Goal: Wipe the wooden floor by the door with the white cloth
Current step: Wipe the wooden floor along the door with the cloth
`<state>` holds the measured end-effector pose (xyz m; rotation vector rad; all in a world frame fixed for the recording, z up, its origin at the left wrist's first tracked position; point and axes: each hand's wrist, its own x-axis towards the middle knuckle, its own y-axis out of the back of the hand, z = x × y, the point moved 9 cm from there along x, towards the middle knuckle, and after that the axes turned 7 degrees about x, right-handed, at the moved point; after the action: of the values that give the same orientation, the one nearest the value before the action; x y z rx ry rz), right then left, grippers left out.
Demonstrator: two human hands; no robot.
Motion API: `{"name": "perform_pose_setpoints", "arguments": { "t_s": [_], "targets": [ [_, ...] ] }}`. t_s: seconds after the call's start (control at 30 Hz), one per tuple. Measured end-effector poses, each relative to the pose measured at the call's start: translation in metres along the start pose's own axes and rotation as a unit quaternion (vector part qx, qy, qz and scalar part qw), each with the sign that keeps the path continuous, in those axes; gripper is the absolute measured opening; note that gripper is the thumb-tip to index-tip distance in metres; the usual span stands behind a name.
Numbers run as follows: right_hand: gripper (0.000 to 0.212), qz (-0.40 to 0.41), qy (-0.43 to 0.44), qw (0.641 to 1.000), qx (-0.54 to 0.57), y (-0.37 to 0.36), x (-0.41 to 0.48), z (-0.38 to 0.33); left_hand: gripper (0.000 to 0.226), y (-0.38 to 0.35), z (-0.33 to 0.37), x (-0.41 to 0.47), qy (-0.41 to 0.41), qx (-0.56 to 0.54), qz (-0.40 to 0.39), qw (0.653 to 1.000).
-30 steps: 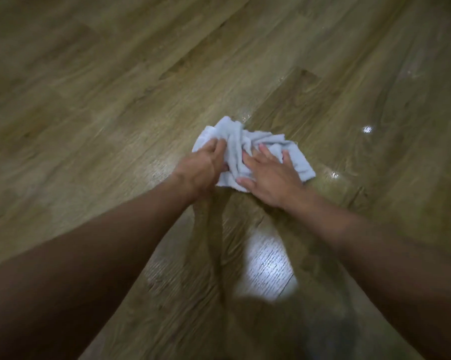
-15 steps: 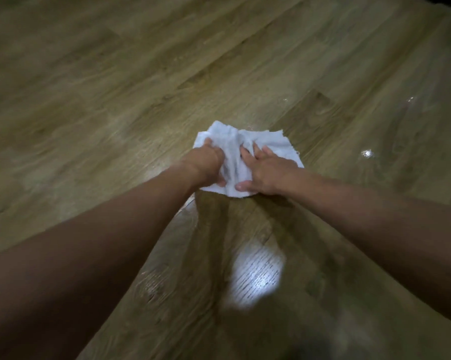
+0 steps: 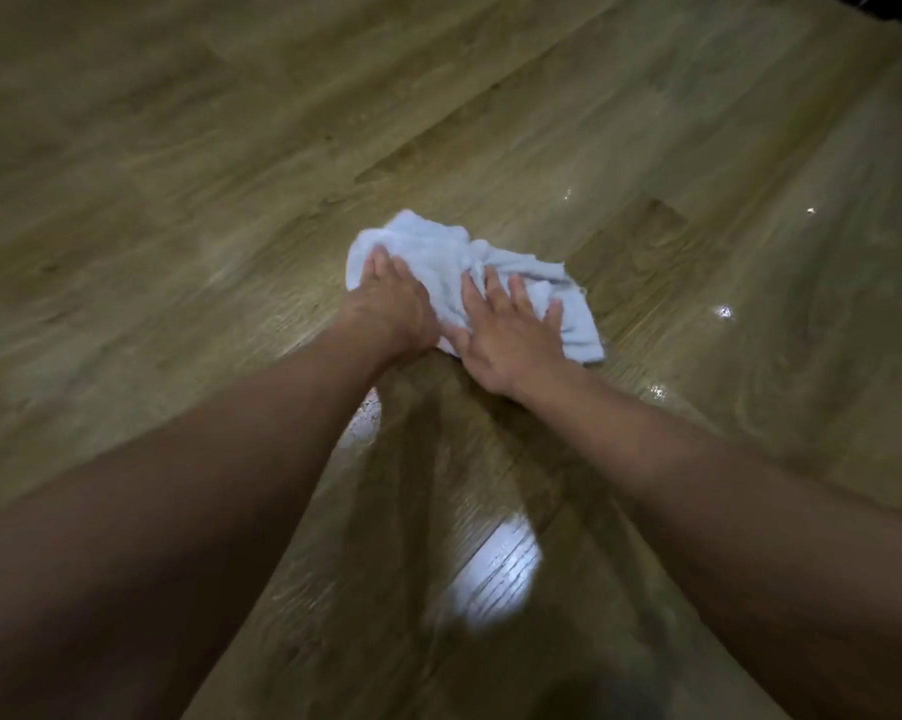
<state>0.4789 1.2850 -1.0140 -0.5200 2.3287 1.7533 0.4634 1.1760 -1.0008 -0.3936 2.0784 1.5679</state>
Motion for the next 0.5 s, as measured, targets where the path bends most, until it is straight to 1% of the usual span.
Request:
{"name": "perform_pose_setpoints", "arguments": {
  "t_s": [0.03, 0.1, 0.17, 0.2, 0.27, 0.33, 0.37, 0.43, 0.5],
  "targets": [
    [0.063, -0.001, -0.014, 1.0, 0.011, 0.0, 0.009, -0.004, 0.066, 0.004, -0.011, 0.011, 0.016, -0.013, -0.003, 1.0],
    [0.061, 0.009, -0.012, 1.0, 0.006, -0.003, 0.014, -0.015, 0.067, 0.007, -0.017, 0.024, 0.007, -0.016, 0.01, 1.0],
    [0.059, 0.028, 0.034, 0.999, -0.02, -0.007, 0.002, -0.029, 0.073, 0.001, -0.015, 0.017, -0.004, -0.011, 0.035, 0.999],
    [0.057, 0.027, 0.057, 0.998, -0.023, -0.009, -0.003, -0.033, 0.075, -0.005, -0.013, 0.015, -0.015, 0.007, 0.068, 0.998],
    [0.054, -0.004, 0.091, 0.996, -0.006, -0.008, -0.003, -0.034, 0.075, -0.019, -0.009, 0.007, -0.042, 0.013, 0.111, 0.993],
    [0.054, -0.023, 0.113, 0.993, -0.007, 0.0, 0.01, -0.034, 0.07, -0.022, -0.016, 0.014, -0.055, -0.021, 0.137, 0.989],
    [0.055, -0.029, 0.117, 0.993, -0.008, 0.004, 0.02, -0.037, 0.067, -0.016, -0.026, 0.017, -0.033, -0.055, 0.144, 0.988],
    [0.06, -0.044, 0.097, 0.994, -0.003, 0.008, 0.044, -0.044, 0.063, 0.001, -0.052, 0.026, 0.038, -0.143, 0.168, 0.975],
    [0.065, -0.048, 0.064, 0.997, 0.007, 0.009, 0.063, -0.053, 0.062, 0.016, -0.067, 0.036, 0.072, -0.185, 0.182, 0.963]
  ]
}}
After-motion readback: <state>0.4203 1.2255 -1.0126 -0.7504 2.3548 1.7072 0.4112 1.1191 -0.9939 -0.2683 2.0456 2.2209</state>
